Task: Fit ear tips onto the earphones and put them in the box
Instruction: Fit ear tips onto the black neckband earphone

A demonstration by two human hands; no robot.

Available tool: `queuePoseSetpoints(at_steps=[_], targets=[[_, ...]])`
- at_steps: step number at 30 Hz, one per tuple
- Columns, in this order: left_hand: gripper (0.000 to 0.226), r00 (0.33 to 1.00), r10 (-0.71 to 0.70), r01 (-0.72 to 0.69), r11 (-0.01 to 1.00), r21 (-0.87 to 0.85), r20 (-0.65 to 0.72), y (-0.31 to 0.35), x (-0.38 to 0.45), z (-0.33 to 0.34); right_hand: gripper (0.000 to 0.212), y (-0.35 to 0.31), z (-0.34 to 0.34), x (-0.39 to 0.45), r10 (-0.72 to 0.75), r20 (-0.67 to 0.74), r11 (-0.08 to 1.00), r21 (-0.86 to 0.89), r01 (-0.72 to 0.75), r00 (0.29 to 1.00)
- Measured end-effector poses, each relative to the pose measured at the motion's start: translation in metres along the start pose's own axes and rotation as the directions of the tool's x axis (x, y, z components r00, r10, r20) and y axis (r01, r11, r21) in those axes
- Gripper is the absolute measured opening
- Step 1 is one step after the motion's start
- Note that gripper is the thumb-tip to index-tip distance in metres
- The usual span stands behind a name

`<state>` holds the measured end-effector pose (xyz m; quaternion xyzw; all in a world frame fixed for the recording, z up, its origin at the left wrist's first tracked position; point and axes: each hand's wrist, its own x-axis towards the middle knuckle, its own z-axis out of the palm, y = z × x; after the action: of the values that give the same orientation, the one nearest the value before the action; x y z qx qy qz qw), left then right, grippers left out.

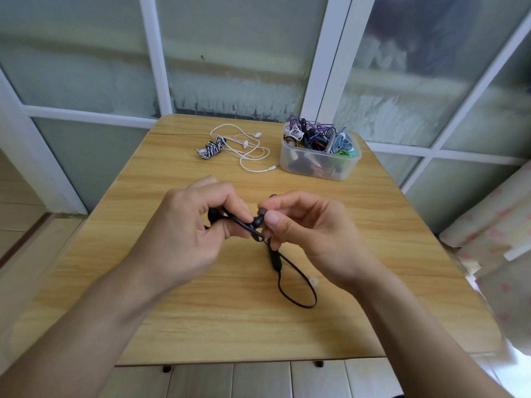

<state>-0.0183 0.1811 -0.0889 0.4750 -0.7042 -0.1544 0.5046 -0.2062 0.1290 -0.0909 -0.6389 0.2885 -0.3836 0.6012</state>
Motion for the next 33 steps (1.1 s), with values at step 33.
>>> queuePoseSetpoints(at_steps=[33], targets=[[0.024, 0.93, -0.134, 0.236, 0.931, -0.278, 0.343, 0.006, -0.001, 0.002, 0.016, -0.003, -0.016, -0.002, 0.367, 0.344, 0.889, 0.144, -0.435, 0.864]])
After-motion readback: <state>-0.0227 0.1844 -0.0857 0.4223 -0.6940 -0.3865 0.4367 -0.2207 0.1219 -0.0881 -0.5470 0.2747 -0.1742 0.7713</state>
